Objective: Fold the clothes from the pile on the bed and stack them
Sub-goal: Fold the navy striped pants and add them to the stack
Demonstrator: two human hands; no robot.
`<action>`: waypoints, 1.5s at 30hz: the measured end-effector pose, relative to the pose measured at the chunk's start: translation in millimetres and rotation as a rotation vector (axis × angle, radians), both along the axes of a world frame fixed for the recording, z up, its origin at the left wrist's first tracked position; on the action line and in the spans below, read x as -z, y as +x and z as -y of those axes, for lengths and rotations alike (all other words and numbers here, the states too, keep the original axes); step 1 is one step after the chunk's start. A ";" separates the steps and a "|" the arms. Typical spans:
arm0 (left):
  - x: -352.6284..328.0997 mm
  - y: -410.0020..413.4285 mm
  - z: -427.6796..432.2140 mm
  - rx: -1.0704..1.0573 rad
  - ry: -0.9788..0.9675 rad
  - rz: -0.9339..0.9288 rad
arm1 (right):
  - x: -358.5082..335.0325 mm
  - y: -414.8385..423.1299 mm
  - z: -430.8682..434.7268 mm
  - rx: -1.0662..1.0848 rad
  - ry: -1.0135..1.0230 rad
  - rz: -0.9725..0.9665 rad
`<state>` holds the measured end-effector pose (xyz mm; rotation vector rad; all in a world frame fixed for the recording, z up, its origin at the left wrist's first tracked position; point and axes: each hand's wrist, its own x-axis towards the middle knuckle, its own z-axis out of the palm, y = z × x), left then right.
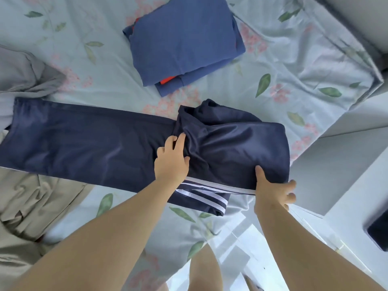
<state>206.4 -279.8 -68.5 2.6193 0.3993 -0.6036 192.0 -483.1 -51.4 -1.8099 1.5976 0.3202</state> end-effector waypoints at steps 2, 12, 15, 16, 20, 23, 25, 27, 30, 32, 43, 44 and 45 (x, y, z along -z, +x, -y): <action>-1.6 -0.9 0.5 -0.002 0.003 -0.011 | 2.4 -2.3 3.0 0.193 0.172 0.104; -14.2 -11.1 -31.1 -0.216 -0.420 -0.081 | -37.4 21.3 -31.7 0.071 0.072 0.471; -30.7 -15.1 -53.4 -0.707 -0.646 -0.050 | -70.4 39.2 -74.7 -0.090 0.072 0.610; -38.0 -16.4 -63.2 -0.894 -0.741 -0.027 | -83.3 44.5 -95.7 -0.135 0.134 0.675; -56.8 -30.2 -119.3 -1.442 -1.163 0.106 | -116.6 50.6 -191.5 -0.584 0.531 0.844; -57.7 -46.8 -166.9 -1.624 -1.370 0.239 | -119.7 39.8 -250.8 -1.028 0.972 0.671; -55.1 -55.4 -188.6 -1.692 -1.421 0.286 | -112.8 30.6 -266.2 -1.082 1.067 0.534; -50.4 -60.2 -201.5 -1.698 -1.397 0.250 | -98.5 22.2 -267.2 -1.065 0.969 0.473; -46.0 -57.5 -203.6 -1.600 -1.232 0.158 | -76.6 14.9 -253.6 -1.047 0.576 0.438; -41.8 -48.2 -200.2 -1.481 -0.984 0.181 | -63.9 14.1 -242.5 -1.002 0.283 0.428; -17.5 0.7 -202.3 -1.144 -0.386 0.070 | -37.7 24.5 -254.9 -1.360 0.052 0.265; -15.7 3.7 -204.7 -1.111 -0.370 0.034 | -36.7 27.8 -261.8 -1.390 0.014 0.289; -14.8 6.6 -207.8 -1.103 -0.385 -0.002 | -34.5 31.8 -269.1 -1.422 -0.010 0.307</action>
